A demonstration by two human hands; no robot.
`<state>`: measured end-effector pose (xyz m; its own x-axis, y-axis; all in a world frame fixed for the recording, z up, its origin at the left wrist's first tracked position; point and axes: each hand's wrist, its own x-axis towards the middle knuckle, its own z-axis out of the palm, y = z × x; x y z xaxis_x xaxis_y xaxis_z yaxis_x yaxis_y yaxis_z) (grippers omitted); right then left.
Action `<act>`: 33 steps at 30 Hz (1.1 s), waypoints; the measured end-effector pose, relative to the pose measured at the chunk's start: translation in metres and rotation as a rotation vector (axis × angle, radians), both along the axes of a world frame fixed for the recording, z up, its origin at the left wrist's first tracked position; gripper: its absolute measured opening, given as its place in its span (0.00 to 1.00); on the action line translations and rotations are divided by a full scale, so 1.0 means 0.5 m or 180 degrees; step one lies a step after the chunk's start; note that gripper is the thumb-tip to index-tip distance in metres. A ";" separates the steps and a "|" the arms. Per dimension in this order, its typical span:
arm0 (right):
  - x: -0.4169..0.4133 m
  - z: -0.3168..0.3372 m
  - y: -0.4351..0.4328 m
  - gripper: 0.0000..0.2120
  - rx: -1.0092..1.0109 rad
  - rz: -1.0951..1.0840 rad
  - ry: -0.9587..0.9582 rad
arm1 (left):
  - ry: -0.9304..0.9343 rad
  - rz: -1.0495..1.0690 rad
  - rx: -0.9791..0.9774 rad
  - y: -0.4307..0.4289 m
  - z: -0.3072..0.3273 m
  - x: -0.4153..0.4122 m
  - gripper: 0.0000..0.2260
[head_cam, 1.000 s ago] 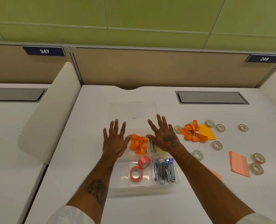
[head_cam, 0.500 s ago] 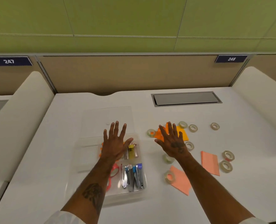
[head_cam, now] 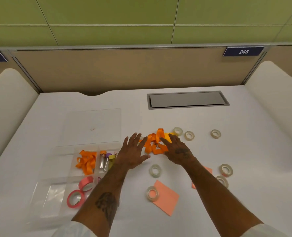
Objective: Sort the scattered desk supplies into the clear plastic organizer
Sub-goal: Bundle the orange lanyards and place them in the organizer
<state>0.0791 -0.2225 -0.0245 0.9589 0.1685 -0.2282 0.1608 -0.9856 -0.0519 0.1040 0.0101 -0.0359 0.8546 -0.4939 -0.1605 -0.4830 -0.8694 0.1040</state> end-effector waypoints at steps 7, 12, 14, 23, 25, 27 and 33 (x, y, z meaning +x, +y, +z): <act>0.056 -0.024 -0.010 0.31 0.0123 0.0310 0.0070 | 0.0119 -0.0111 0.0274 -0.059 -0.005 0.036 0.36; 0.099 -0.025 -0.013 0.32 0.0118 0.0512 0.0109 | 0.0260 -0.0053 0.0341 -0.081 -0.013 0.069 0.31; 0.116 -0.025 -0.015 0.32 0.0122 0.0629 0.0201 | 0.0256 -0.0066 0.0327 -0.088 -0.018 0.076 0.28; 0.136 -0.011 0.012 0.14 -0.0366 0.0504 -0.0347 | 0.0058 0.0069 0.0196 -0.108 -0.033 0.094 0.17; 0.131 -0.003 0.015 0.12 -0.0403 0.0519 -0.0649 | 0.0065 0.0157 0.0149 -0.114 -0.034 0.097 0.15; 0.137 -0.005 0.011 0.11 -0.0360 0.0452 -0.0568 | 0.0135 0.0285 0.0049 -0.121 -0.034 0.099 0.15; 0.160 0.031 -0.012 0.20 0.1496 -0.0541 0.0044 | 0.0330 0.0837 -0.0509 -0.138 -0.010 0.099 0.22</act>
<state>0.1592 -0.2285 -0.0088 0.9792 0.0979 -0.1779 -0.0038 -0.8673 -0.4979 0.1538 -0.0590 -0.0410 0.9394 -0.2842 -0.1917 -0.2235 -0.9317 0.2862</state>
